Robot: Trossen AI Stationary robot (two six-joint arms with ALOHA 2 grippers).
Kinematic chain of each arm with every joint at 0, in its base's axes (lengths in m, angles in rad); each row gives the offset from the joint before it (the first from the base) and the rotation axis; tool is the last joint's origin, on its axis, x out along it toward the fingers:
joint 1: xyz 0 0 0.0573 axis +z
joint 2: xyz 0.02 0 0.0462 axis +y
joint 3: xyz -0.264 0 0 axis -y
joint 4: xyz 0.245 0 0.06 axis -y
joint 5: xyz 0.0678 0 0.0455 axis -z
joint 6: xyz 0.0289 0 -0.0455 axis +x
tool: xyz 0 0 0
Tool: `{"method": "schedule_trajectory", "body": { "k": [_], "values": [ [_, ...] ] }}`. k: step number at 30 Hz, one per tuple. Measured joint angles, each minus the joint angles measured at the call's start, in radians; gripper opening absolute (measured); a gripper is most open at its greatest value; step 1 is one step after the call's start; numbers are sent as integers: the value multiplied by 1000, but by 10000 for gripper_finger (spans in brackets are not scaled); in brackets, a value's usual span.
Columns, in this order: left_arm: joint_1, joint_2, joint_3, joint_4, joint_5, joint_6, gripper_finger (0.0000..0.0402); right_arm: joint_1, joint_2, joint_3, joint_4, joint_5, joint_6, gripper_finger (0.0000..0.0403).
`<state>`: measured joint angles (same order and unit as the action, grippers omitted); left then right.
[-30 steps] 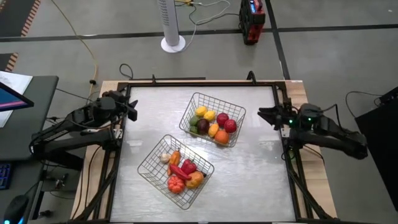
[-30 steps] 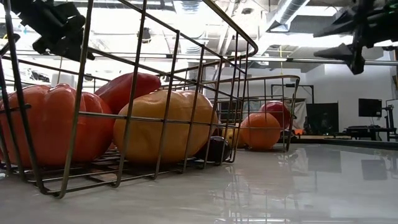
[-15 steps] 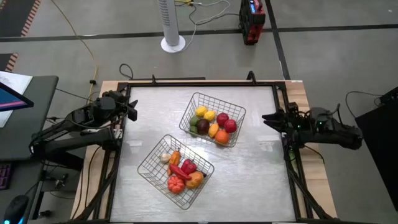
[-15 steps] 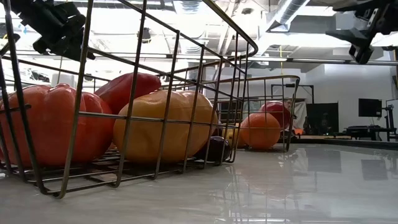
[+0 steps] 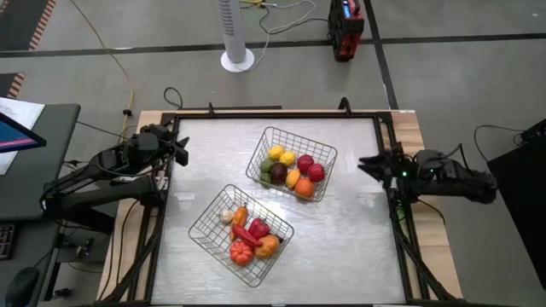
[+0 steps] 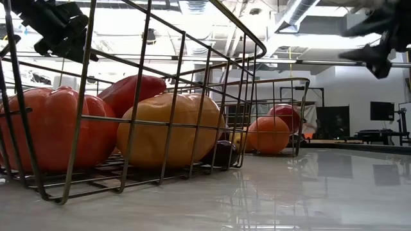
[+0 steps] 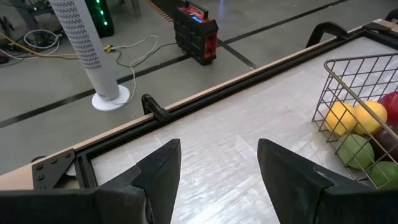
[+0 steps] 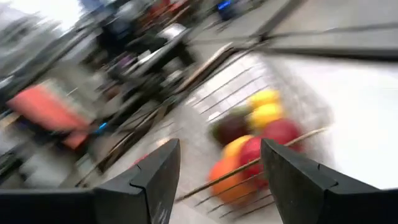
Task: Sort produce into baskets
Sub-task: Return to Home Position
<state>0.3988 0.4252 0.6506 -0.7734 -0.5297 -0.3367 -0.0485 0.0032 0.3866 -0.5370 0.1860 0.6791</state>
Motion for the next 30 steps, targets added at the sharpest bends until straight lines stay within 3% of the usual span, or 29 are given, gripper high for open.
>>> {"method": "schedule_trajectory", "body": {
  "k": [5, 8, 13, 18, 30],
  "values": [
    [0, 0, 0, 0, 0, 0, 201, -35, 0, 0, -45, 193, 36, 248],
    [0, 0, 0, 0, 0, 0, 201, -52, 0, 0, -58, 256, 17, 248],
    [0, 0, 0, 0, 0, 0, 201, -59, 0, 0, -63, 232, -105, 248],
    [0, 0, 0, 0, 0, 0, 201, -59, 0, -53, -34, 219, -127, 248],
    [0, 0, 0, 0, 0, 0, 201, -58, 0, -324, 456, 155, -136, 248]
  ]
}}
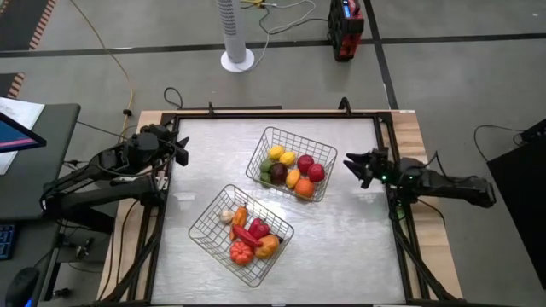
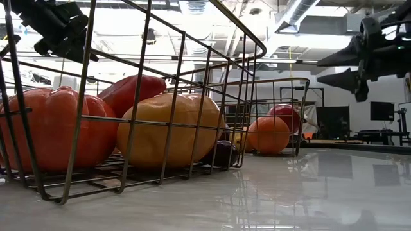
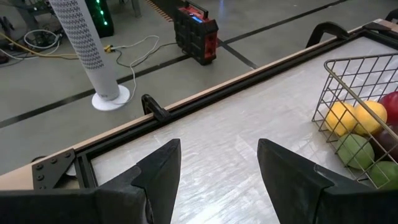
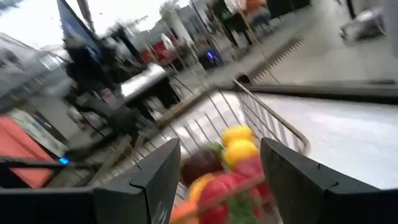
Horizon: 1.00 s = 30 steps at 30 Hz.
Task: Sort produce into baskets
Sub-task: Return to Home Position
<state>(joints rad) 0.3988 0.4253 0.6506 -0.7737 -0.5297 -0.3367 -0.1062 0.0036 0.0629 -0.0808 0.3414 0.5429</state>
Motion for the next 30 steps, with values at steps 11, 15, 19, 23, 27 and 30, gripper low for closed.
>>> {"method": "schedule_trajectory", "body": {
  "k": [11, 15, 19, 23, 27, 30],
  "values": [
    [0, 0, 0, 0, 0, 0, 201, 67, 0, -50, 141, -7, -153, 248],
    [0, 0, 0, 0, 0, 0, 201, 104, 0, -51, 138, -7, -378, 248],
    [0, 0, 0, 0, 0, 0, 201, 141, 0, -51, 137, -7, -658, 248],
    [0, 0, 0, 0, 0, 0, 201, 167, 0, -51, 135, -6, -923, 248],
    [0, 0, 0, 0, 0, 0, 201, 170, 0, -52, 134, -6, -976, 248],
    [0, 0, 0, 0, 0, 0, 201, 169, 0, -52, 134, -5, -908, 248]
  ]
}}
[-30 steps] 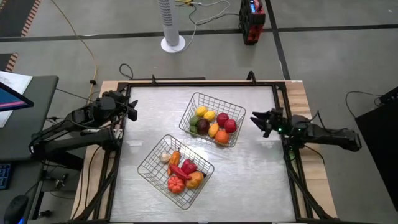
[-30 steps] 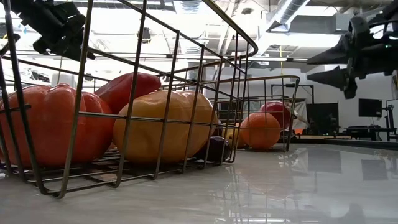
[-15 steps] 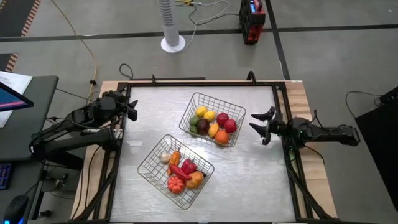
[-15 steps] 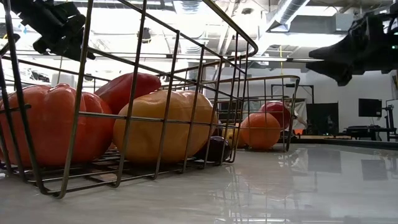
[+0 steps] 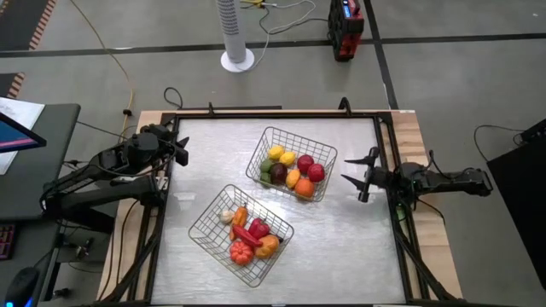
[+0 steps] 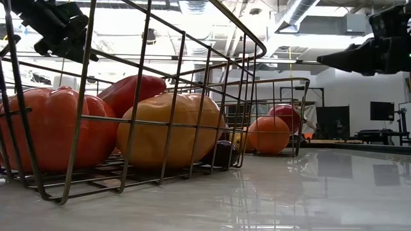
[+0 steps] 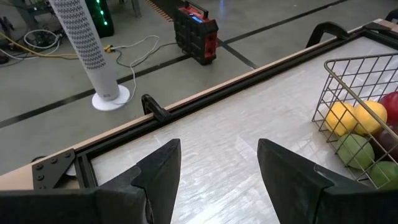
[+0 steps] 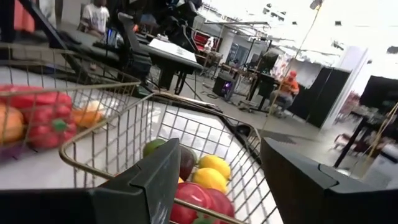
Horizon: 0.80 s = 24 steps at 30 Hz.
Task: Sort produce into baskets
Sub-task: Return to Home Position
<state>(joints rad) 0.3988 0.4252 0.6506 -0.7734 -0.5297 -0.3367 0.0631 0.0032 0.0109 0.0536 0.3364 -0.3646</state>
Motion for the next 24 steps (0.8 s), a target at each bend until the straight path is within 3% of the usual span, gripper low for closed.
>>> {"method": "schedule_trajectory", "body": {
  "k": [6, 24],
  "values": [
    [0, 0, 0, 0, 0, 0, 201, 0, 0, 0, -1, 0, 109, 248],
    [0, 0, 0, 0, 0, 0, 201, 0, 0, -1, -1, 2, 103, 248]
  ]
}}
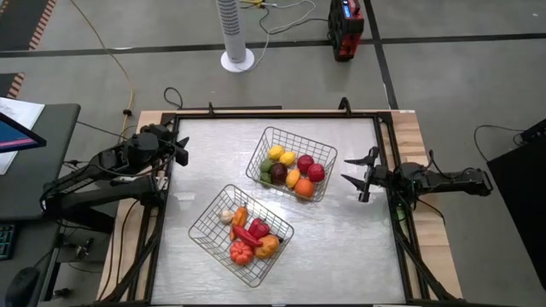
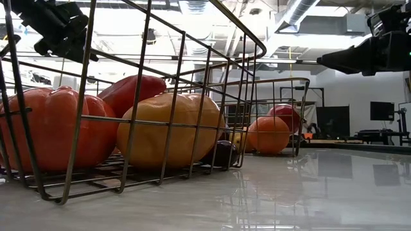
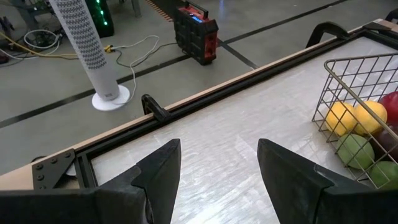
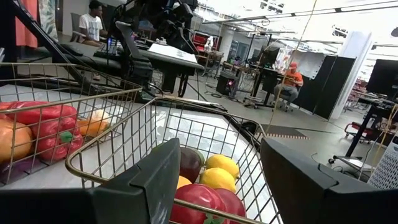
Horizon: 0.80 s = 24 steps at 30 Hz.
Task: Sort produce into baskets
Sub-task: Return to Home Position
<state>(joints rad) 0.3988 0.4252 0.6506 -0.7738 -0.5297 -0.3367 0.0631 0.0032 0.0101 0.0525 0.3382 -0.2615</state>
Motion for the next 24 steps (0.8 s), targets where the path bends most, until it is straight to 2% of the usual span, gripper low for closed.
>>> {"method": "schedule_trajectory", "body": {
  "k": [9, 14, 16, 19, 22, 24],
  "values": [
    [0, 0, 0, 0, 0, 0, 201, 0, 0, 0, 0, 0, 0, 248],
    [0, -6, -26, 89, -23, -174, 201, 0, 0, 0, 0, 0, 0, 248],
    [0, -26, -61, 127, 39, -230, 201, 0, 0, 0, 0, 0, 0, 248],
    [-7, -65, -139, 240, 277, -179, 201, 0, 0, 0, 0, 0, 0, 248],
    [-46, -97, -250, 438, 518, -148, 201, 0, 0, 0, 0, 0, 0, 248],
    [-78, -114, -323, 597, 593, -129, 201, 0, 0, 0, 0, 0, 0, 248]
  ]
}}
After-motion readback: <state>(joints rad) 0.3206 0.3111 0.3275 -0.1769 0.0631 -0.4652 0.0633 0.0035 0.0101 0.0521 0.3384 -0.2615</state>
